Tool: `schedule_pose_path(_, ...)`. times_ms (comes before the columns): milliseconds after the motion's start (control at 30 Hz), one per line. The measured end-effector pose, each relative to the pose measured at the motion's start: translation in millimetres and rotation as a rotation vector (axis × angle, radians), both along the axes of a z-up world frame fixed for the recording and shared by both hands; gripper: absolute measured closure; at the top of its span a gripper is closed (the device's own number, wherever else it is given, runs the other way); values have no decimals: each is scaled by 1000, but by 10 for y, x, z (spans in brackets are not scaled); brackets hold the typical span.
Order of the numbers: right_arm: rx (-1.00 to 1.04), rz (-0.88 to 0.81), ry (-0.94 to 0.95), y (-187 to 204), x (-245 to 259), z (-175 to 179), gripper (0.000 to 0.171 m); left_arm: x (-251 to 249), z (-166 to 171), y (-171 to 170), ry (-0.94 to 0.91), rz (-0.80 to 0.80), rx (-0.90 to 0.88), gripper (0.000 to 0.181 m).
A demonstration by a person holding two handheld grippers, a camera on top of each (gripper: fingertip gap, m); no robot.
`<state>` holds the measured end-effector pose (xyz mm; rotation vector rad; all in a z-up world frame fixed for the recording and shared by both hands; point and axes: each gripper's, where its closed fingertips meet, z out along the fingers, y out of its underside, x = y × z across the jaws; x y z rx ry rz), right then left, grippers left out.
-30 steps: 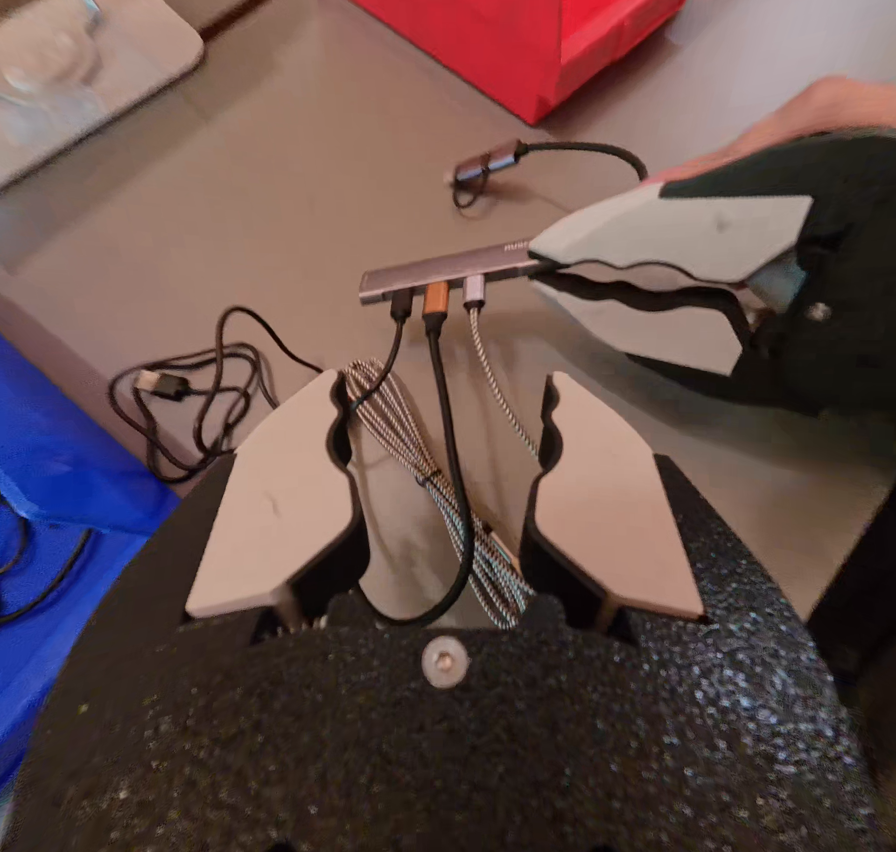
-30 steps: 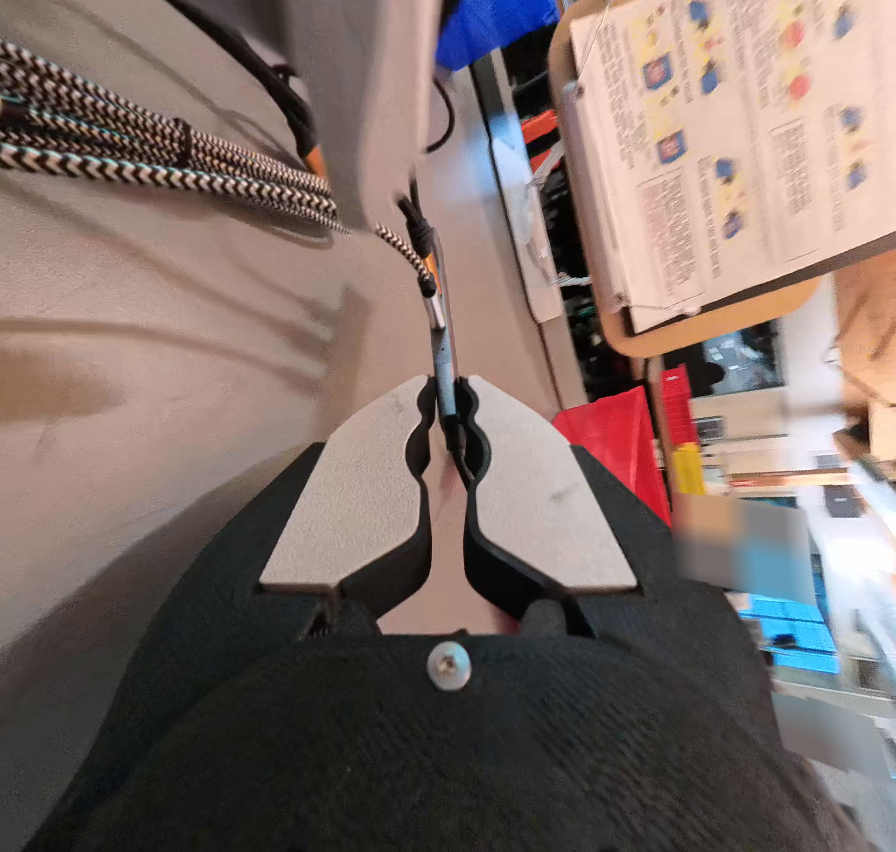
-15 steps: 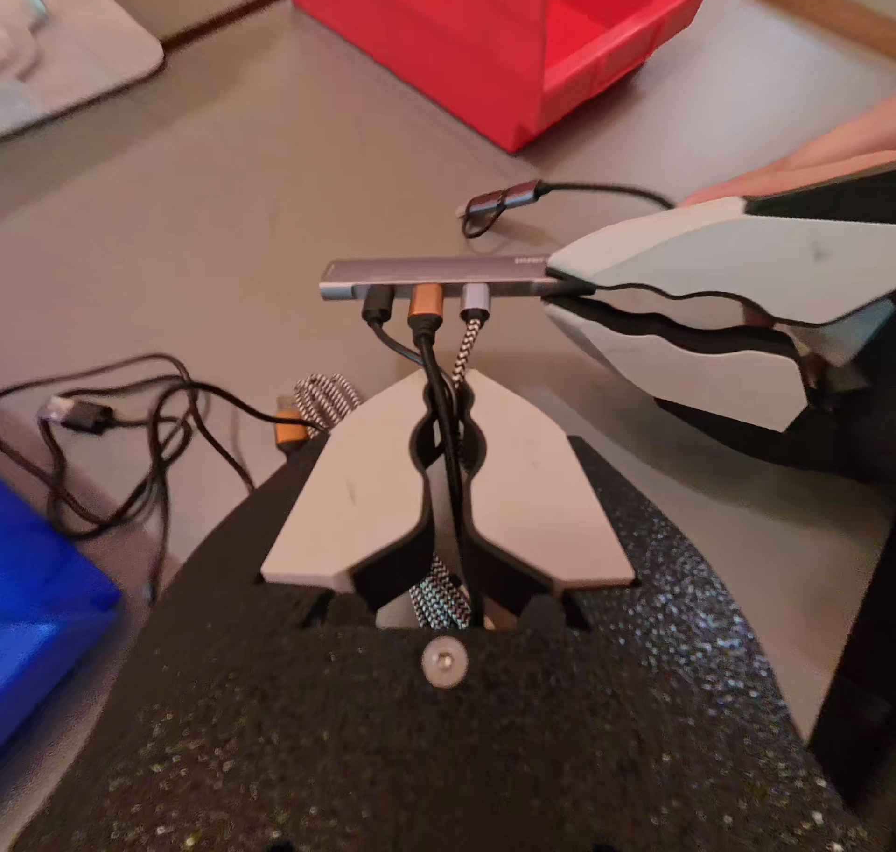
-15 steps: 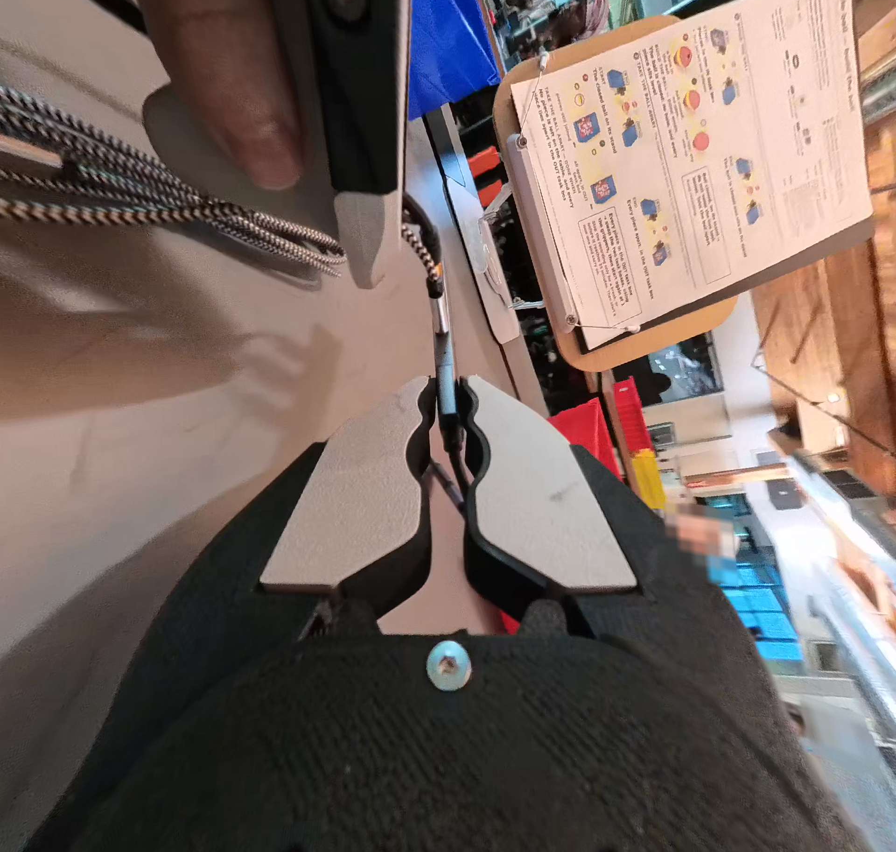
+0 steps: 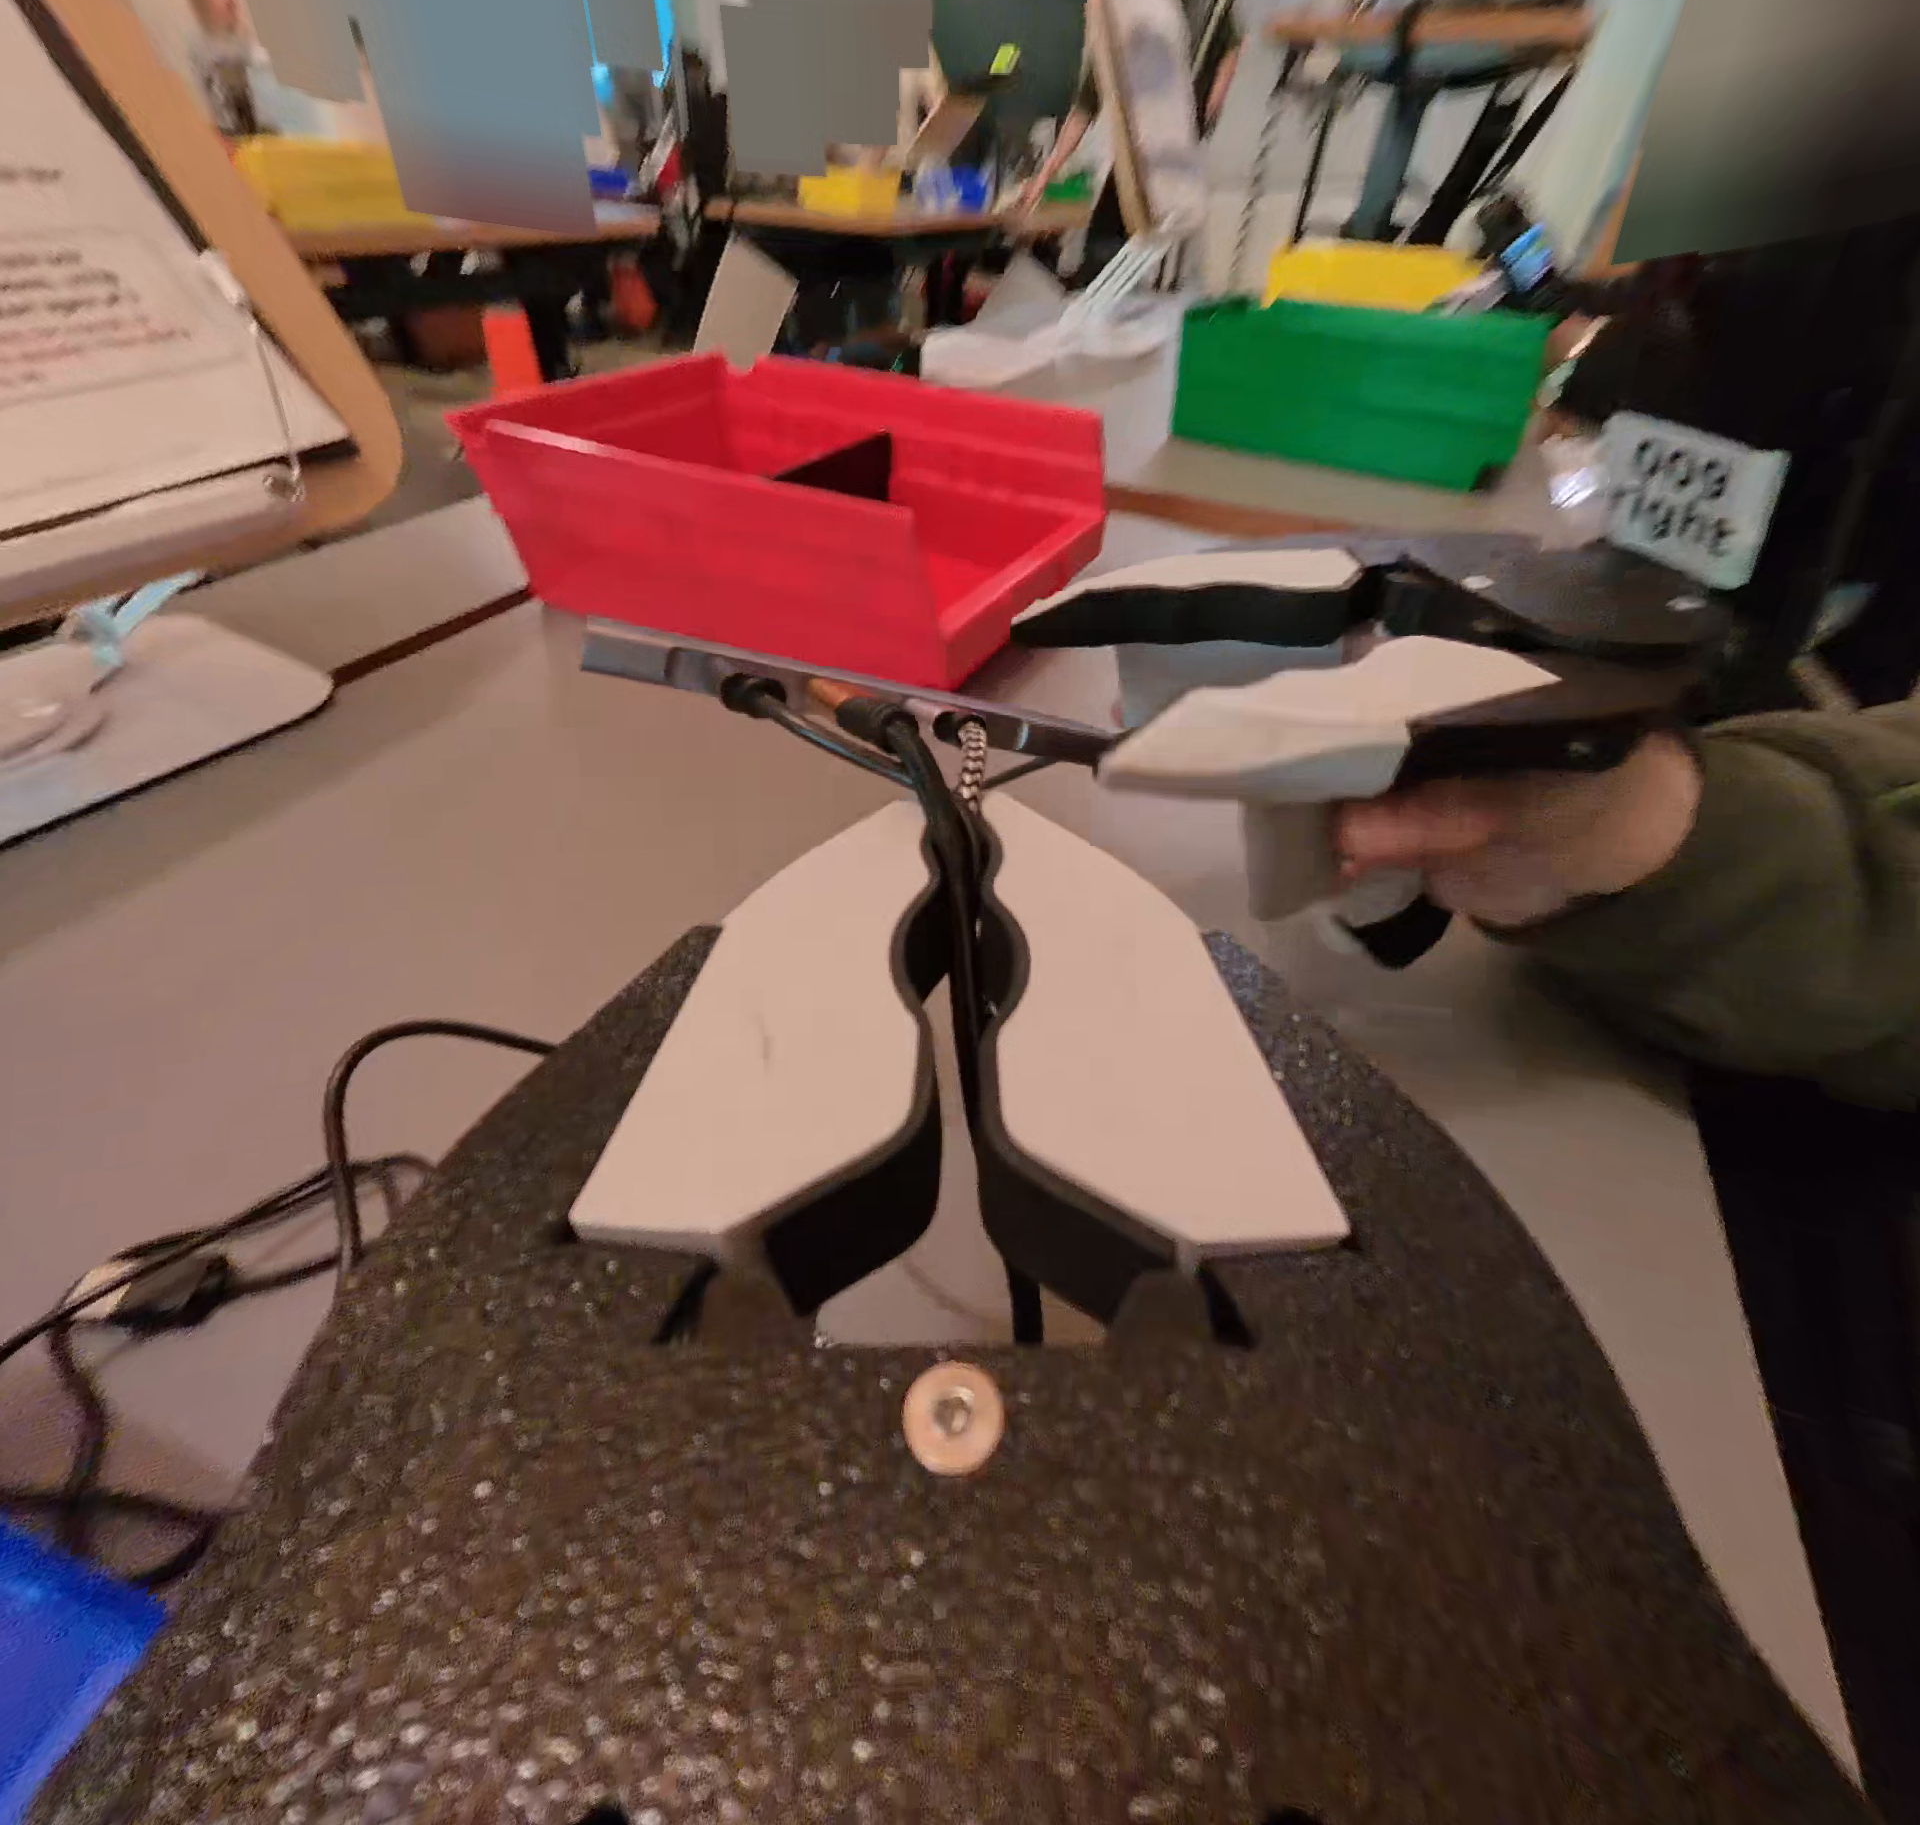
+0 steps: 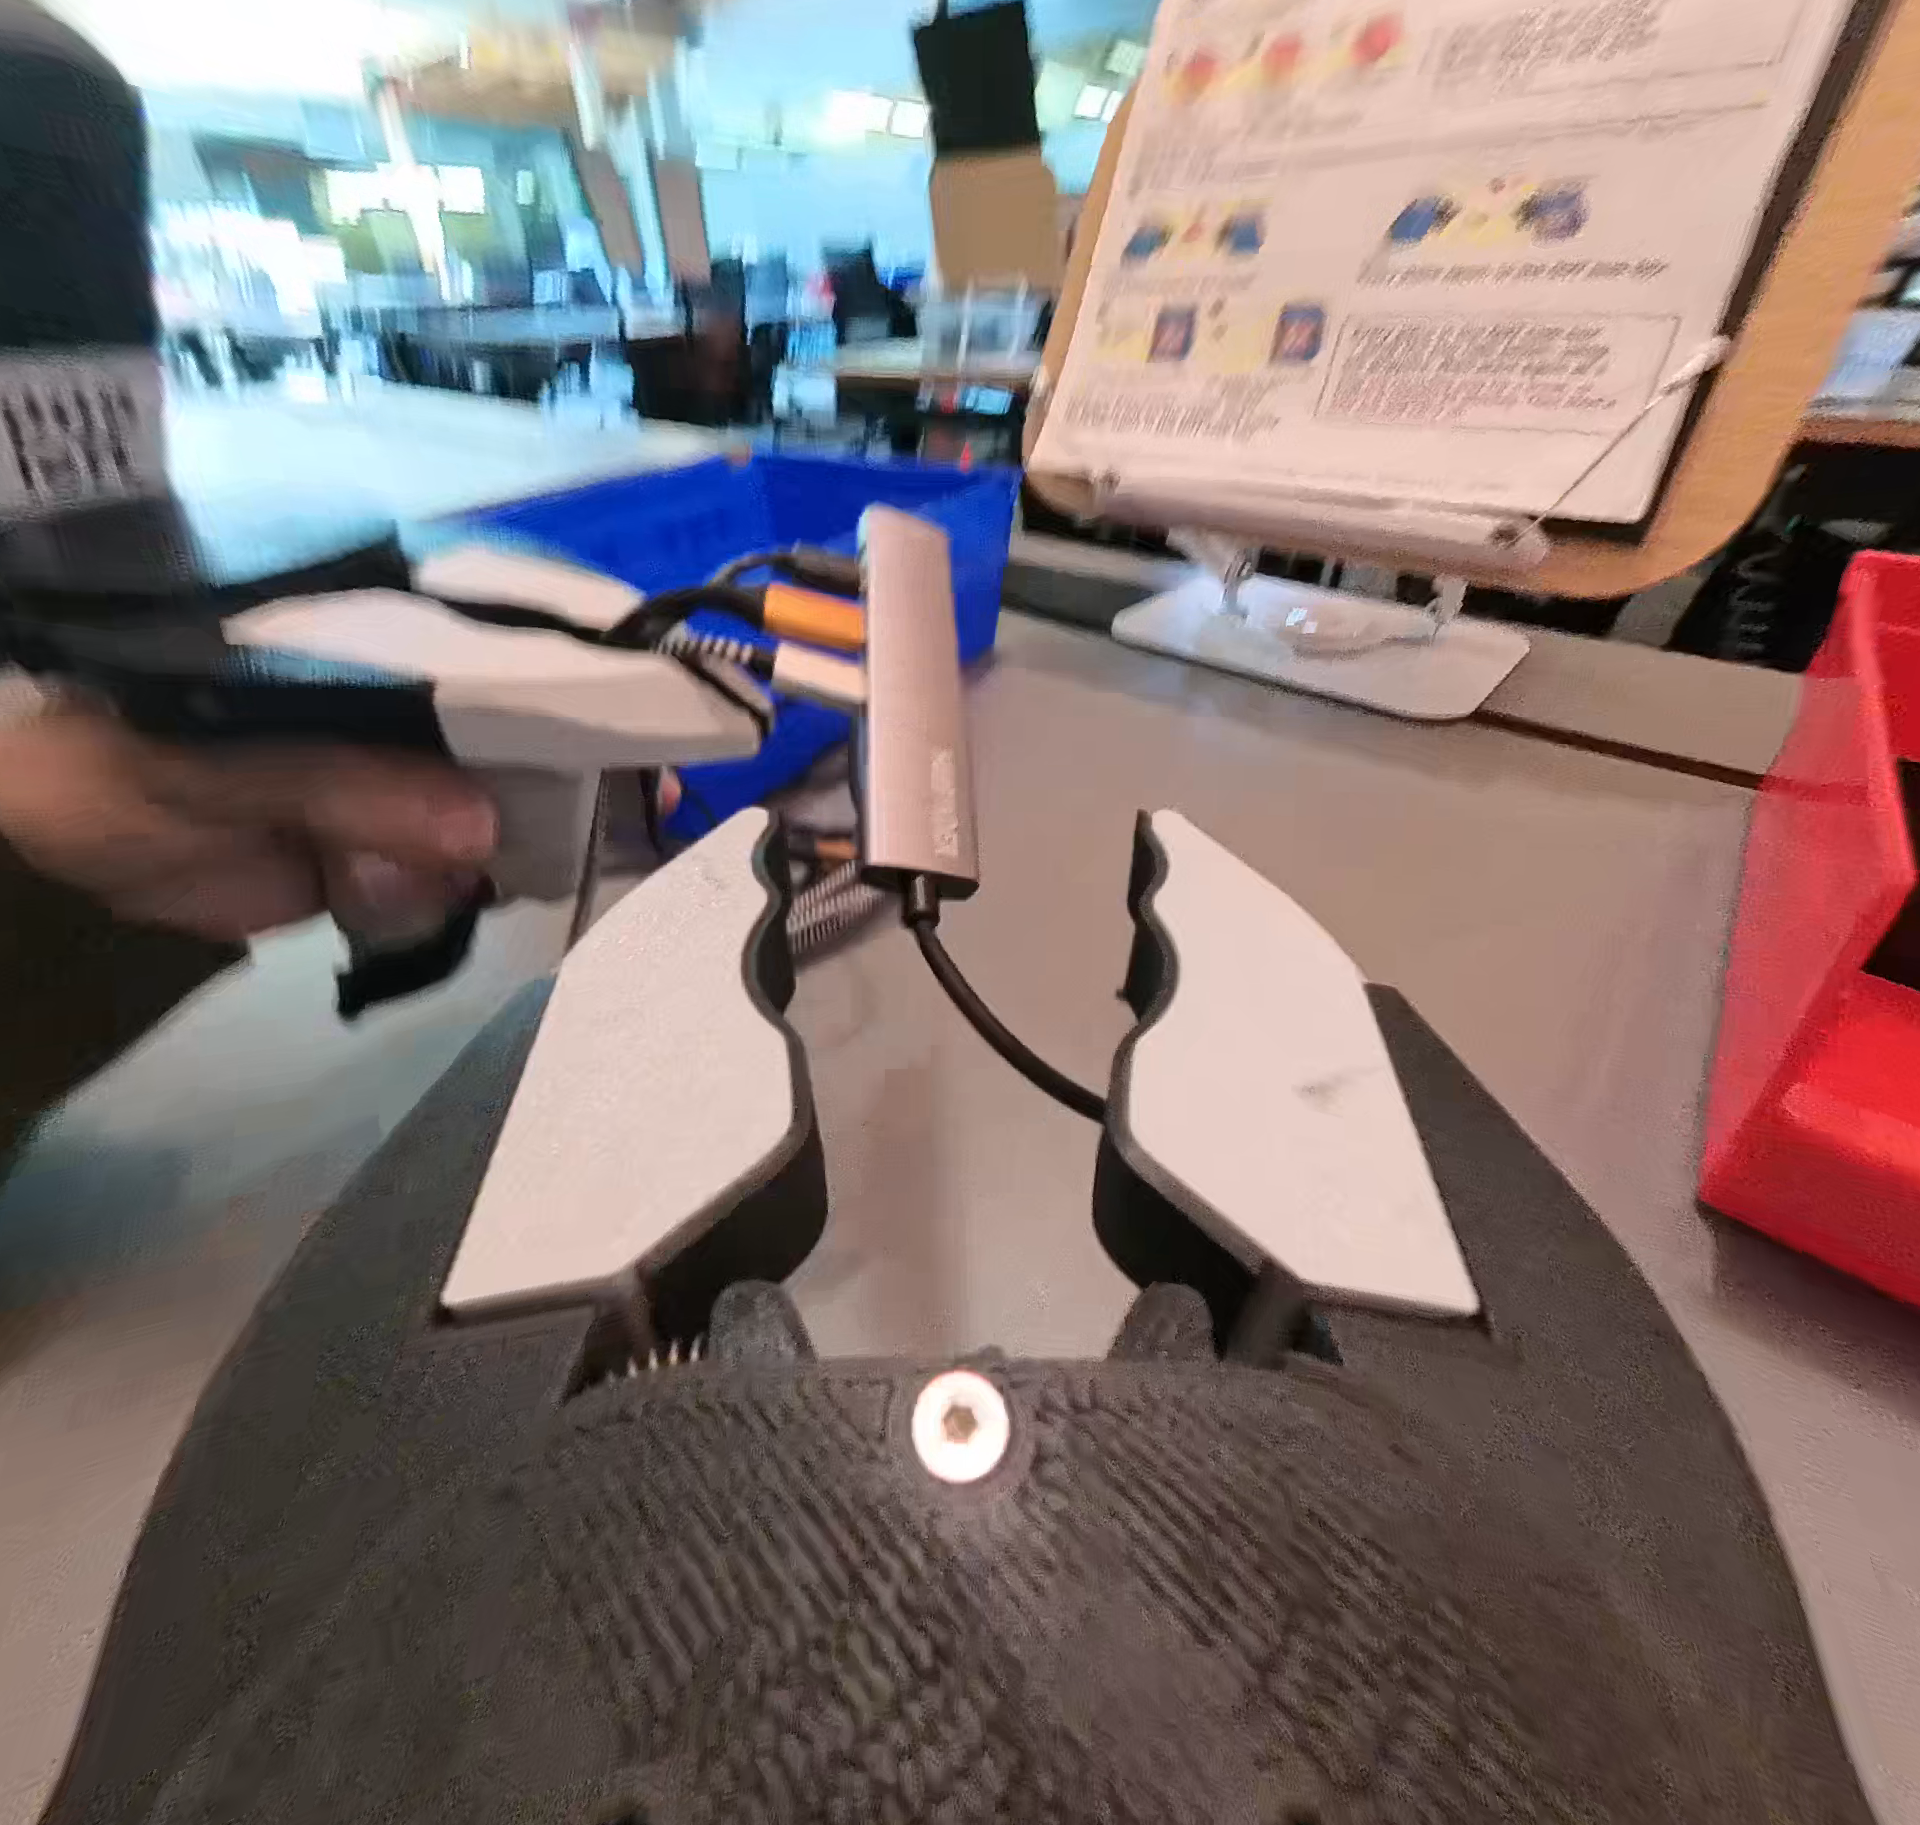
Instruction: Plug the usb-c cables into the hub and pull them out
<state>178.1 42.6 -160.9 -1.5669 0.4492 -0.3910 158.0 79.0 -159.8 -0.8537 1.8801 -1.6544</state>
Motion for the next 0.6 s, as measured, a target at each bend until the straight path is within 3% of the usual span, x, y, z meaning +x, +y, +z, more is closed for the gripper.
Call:
schedule_pose_path(100, 143, -44, -36, -61, -51, 238, 112, -72, 127, 8, -52, -73, -138, 181)
schedule_pose_path(200, 124, -116, -234, -123, -145, 483, 113, -145, 189, -23, -101, -138, -184, 181)
schedule_pose_path(267, 95, -110, -253, -86, -165, 490, 106, -155, 223, -33, -127, -144, -205, 181)
schedule_pose_path(367, 117, -83, -141, -99, -130, 388, 105, -162, 145, -80, -124, -153, -134, 181)
schedule_pose_path(467, 133, -118, -354, -205, -305, 712, 118, -149, 53, -142, -127, -139, -29, 181)
schedule_pose_path(533, 78, -86, -299, -130, -339, 623, 116, -143, 46, -192, -137, -139, -5, 181)
schedule_pose_path(600, -33, -82, -155, -58, -216, 292, 98, -162, 56, -251, -147, -160, -5, 181)
